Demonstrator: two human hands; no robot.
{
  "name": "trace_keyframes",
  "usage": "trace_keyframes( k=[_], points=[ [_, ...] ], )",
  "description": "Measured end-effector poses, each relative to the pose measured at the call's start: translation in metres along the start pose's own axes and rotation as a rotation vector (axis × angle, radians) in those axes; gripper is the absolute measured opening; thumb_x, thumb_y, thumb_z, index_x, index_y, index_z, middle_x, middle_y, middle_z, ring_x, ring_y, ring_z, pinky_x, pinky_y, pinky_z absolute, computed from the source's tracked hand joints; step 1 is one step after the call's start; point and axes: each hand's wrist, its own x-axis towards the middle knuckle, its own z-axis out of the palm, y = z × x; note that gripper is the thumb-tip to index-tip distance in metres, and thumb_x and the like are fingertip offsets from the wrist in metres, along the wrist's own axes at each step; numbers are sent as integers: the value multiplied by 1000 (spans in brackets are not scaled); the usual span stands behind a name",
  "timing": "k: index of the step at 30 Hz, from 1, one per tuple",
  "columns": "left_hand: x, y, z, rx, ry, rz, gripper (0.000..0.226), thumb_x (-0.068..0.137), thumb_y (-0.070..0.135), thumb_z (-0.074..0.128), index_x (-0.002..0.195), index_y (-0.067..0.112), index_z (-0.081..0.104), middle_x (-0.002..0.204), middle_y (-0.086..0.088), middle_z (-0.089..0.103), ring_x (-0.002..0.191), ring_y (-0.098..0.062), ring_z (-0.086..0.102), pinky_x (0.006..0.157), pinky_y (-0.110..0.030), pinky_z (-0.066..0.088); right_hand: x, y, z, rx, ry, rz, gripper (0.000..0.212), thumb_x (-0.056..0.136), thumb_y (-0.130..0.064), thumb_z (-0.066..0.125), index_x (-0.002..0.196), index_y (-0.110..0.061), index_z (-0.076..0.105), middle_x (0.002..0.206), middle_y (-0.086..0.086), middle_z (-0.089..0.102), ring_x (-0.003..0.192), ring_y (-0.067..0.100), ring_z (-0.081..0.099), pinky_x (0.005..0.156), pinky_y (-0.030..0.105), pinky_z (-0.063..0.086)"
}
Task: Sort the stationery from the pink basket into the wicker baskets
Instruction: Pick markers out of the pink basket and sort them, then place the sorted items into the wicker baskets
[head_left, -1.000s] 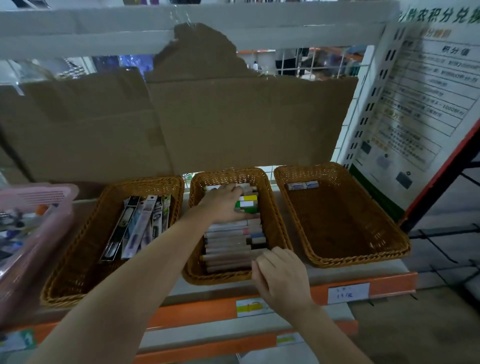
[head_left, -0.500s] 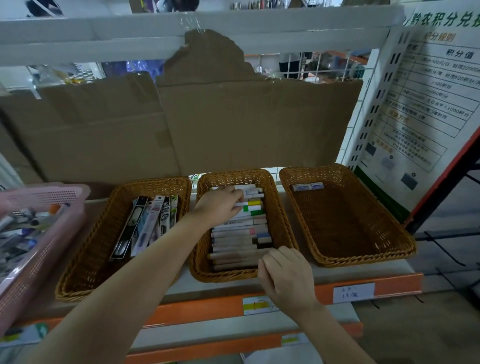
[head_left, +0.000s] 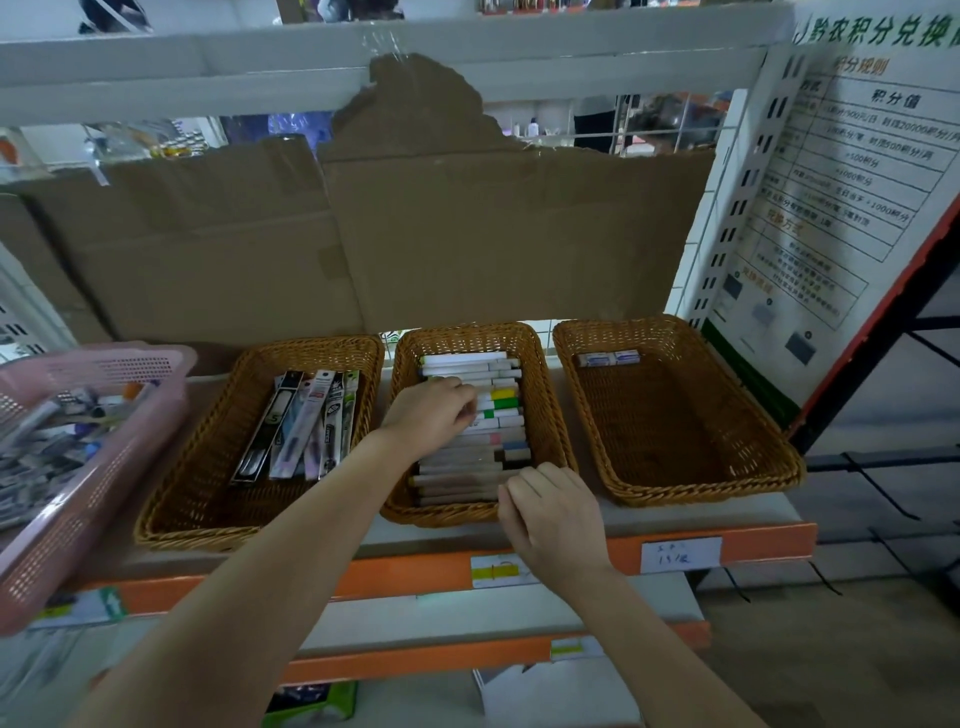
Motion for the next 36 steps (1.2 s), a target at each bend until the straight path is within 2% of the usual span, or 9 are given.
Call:
trace_keyframes(
  k=[4,9,13,16,19,23,28,33,36],
  points=[
    [-8,-1,-2,54,26,-49,20,97,27,45,104,16,60,105,0,60,97,-16,56,73,-30,51,4,-1,-3,-8,-93,11,32,90,-21,43,62,-15,57,58,-3,51,58,14,49,57,22,34],
    [-24,6,-11,185,-28,-102,27,100,32,35,105,17,56,103,0,58,95,-18,54,60,-28,40,15,3,-15,99,-245,15,32,88,-17,53,56,-16,51,53,-3,47,52,12,45,52,18,27],
    [-44,11,-24,268,-18,-112,26,100,33,33,93,17,54,89,1,59,77,-16,52,53,-29,41,27,5,-16,46,-459,84,31,97,-27,42,69,-16,48,68,-1,50,67,13,44,53,25,31],
    [-60,9,-35,292,61,-71,24,98,31,37,82,18,49,84,1,60,80,-20,58,56,-28,39,38,-2,-18,0,-520,131,31,98,-30,38,77,-13,53,76,3,56,73,17,51,58,30,42],
    [-75,6,-47,286,66,-50,27,97,31,38,86,16,57,88,-1,63,85,-23,60,60,-29,39,51,-14,-20,-55,-572,185,35,99,-29,36,83,-9,60,79,5,58,73,18,55,57,30,44],
    [-105,-5,-61,279,75,-46,23,96,26,40,85,17,58,90,-4,64,89,-26,60,58,-30,36,66,-45,-20,-93,-580,267,37,99,-28,38,77,-8,60,74,8,60,65,20,58,54,33,47],
    [-144,-40,-84,286,123,-105,26,96,29,41,95,15,62,96,-5,66,94,-26,59,63,-30,37,93,-97,-15,-117,-529,314,36,99,-27,38,69,-12,51,59,0,44,51,15,41,44,26,30],
    [-182,-92,-119,330,177,-215,27,95,33,42,100,16,63,101,-5,66,94,-26,61,64,-33,38,130,-152,-4,-77,-443,224,27,98,-28,38,84,-13,56,78,2,51,74,19,50,59,29,37],
    [-205,-124,-136,337,194,-303,29,95,36,42,99,15,62,103,-5,65,96,-27,62,62,-34,40,152,-182,10,-61,-433,144,27,98,-28,37,87,-13,57,81,1,51,78,19,52,60,29,37]
  ],
)
